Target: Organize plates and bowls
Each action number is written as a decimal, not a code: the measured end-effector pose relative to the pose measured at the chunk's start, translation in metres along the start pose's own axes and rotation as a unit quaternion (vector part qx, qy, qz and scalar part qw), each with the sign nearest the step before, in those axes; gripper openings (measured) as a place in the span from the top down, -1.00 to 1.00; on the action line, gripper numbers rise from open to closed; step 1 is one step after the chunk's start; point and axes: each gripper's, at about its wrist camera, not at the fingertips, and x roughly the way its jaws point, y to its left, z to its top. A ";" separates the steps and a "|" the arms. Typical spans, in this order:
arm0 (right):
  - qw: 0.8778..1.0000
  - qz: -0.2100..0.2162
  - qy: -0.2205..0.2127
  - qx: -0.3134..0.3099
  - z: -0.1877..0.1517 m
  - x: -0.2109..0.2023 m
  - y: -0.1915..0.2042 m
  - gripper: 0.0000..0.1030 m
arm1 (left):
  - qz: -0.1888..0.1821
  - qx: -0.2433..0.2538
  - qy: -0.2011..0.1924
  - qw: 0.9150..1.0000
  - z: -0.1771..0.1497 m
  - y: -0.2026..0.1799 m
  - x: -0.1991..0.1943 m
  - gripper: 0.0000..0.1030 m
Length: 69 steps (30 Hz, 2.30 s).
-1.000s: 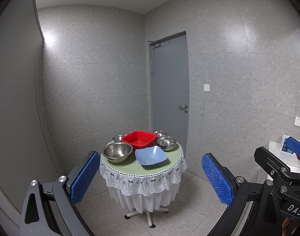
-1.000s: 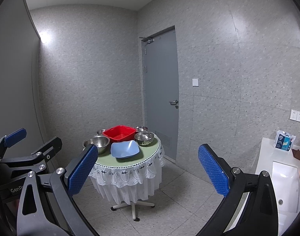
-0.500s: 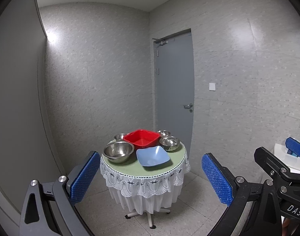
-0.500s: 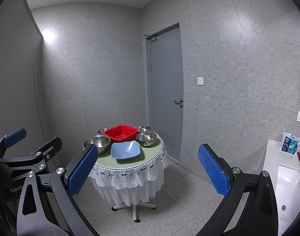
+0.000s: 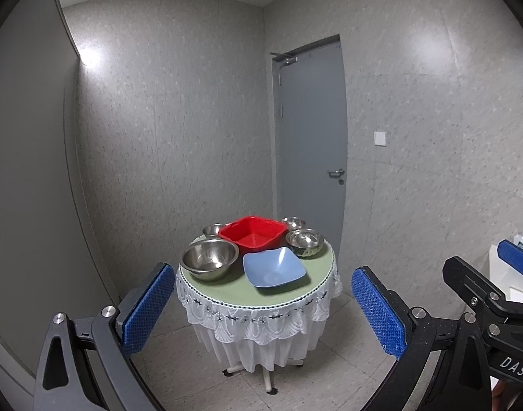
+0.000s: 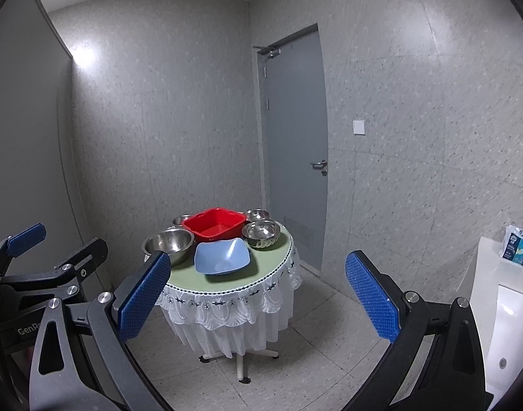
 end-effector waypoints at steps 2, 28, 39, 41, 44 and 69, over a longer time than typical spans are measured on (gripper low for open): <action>1.000 -0.001 0.008 0.001 0.000 0.012 0.002 -1.00 | 0.000 0.000 0.007 1.000 0.003 0.005 0.015 -0.99; 0.992 0.009 0.126 0.025 0.003 0.258 0.105 -1.00 | -0.015 0.008 0.119 0.993 0.064 0.146 0.292 -0.99; 0.980 0.059 0.189 -0.015 0.001 0.423 0.144 -1.00 | 0.039 -0.038 0.176 0.983 0.086 0.192 0.446 -0.99; 0.974 0.077 0.209 -0.028 0.000 0.456 0.155 -1.00 | 0.051 -0.046 0.194 0.979 0.089 0.201 0.474 -0.99; 0.968 0.096 0.225 -0.051 -0.004 0.492 0.171 -1.00 | 0.063 -0.065 0.204 0.975 0.090 0.218 0.510 -0.99; 0.924 0.053 0.377 -0.047 -0.078 0.657 0.239 0.14 | -0.083 0.016 0.358 0.930 0.030 0.311 0.743 0.25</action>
